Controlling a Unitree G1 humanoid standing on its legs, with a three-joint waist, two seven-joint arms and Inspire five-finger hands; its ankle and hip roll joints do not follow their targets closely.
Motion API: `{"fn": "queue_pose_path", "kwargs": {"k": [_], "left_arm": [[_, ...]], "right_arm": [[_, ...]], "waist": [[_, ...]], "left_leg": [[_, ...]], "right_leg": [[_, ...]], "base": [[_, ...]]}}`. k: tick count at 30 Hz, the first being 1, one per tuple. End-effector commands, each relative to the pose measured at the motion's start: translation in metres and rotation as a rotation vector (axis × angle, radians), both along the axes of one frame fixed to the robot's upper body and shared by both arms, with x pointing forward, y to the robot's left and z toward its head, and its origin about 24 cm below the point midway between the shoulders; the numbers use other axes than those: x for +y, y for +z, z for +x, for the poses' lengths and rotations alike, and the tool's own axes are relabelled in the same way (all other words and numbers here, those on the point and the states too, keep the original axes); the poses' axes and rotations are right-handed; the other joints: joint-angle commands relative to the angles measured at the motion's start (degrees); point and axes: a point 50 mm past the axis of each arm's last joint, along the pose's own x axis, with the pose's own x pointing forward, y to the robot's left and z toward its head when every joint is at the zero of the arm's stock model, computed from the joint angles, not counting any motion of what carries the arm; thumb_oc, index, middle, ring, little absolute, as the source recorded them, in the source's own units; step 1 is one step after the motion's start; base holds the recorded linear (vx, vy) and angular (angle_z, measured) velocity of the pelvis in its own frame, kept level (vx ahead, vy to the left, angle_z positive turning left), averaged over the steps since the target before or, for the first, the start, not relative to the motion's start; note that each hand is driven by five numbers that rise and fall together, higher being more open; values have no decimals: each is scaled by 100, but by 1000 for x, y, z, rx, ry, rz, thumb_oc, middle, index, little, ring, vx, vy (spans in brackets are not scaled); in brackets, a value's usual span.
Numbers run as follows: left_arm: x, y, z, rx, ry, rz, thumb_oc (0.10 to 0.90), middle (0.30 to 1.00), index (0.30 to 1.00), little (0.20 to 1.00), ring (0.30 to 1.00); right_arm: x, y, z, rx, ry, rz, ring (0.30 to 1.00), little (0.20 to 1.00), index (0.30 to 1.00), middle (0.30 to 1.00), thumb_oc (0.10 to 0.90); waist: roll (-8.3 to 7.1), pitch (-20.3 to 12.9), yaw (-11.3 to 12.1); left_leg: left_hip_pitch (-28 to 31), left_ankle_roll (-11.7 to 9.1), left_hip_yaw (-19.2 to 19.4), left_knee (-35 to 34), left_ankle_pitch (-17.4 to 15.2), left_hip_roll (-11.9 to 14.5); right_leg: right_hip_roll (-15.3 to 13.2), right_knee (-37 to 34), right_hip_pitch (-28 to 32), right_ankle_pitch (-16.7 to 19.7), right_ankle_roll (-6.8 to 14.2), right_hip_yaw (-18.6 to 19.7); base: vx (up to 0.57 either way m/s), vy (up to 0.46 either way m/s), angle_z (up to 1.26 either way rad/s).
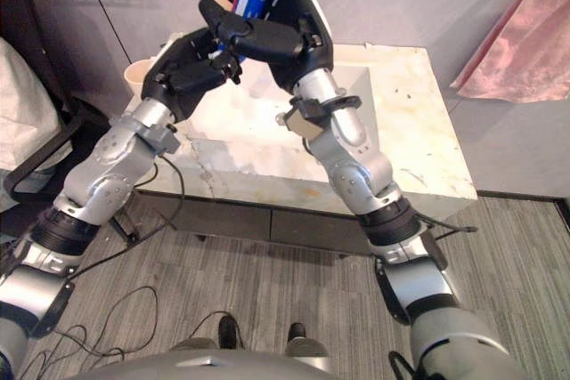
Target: Organize the bathroom.
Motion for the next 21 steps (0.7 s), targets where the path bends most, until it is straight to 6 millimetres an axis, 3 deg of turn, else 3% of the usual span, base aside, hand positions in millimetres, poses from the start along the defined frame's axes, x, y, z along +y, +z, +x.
{"fn": "queue_pose_path", "kwargs": {"k": [1, 8, 14, 21], "left_arm": [[-9, 66, -5, -296, 7, -45, 400, 300, 300, 300, 300], [6, 70, -1, -297, 102, -102, 400, 300, 300, 300, 300], [23, 69, -2, -320, 172, -192, 400, 300, 300, 300, 300], [22, 61, -5, -308, 174, -201, 402, 302, 302, 302, 302]], "right_arm": [[-12, 49, -22, -244, 33, 113, 900, 900, 900, 900, 800], [-27, 47, -22, -245, 44, 112, 900, 900, 900, 900, 800], [-31, 24, -16, -171, 57, 106, 900, 900, 900, 900, 800], [-40, 11, -17, -151, 49, 143, 900, 900, 900, 900, 800]], "waist": [[-249, -776, 31], [-307, -791, -106], [-301, -791, -138], [-307, -772, -177]], "left_leg": [[198, 66, 67, -3, -462, -263], [189, 82, 183, -3, -481, -263], [187, 90, 241, -3, -478, -261], [180, 111, 270, -3, -492, -254]], "right_leg": [[209, 151, 15, -417, -29, -293], [211, 210, -86, -422, 16, -146], [216, 210, -126, -393, 37, -78], [212, 235, -166, -391, 53, -51]], "base": [[11, 30, -1], [-1, 12, -2], [-2, 24, -5], [0, 0, 0]]}}
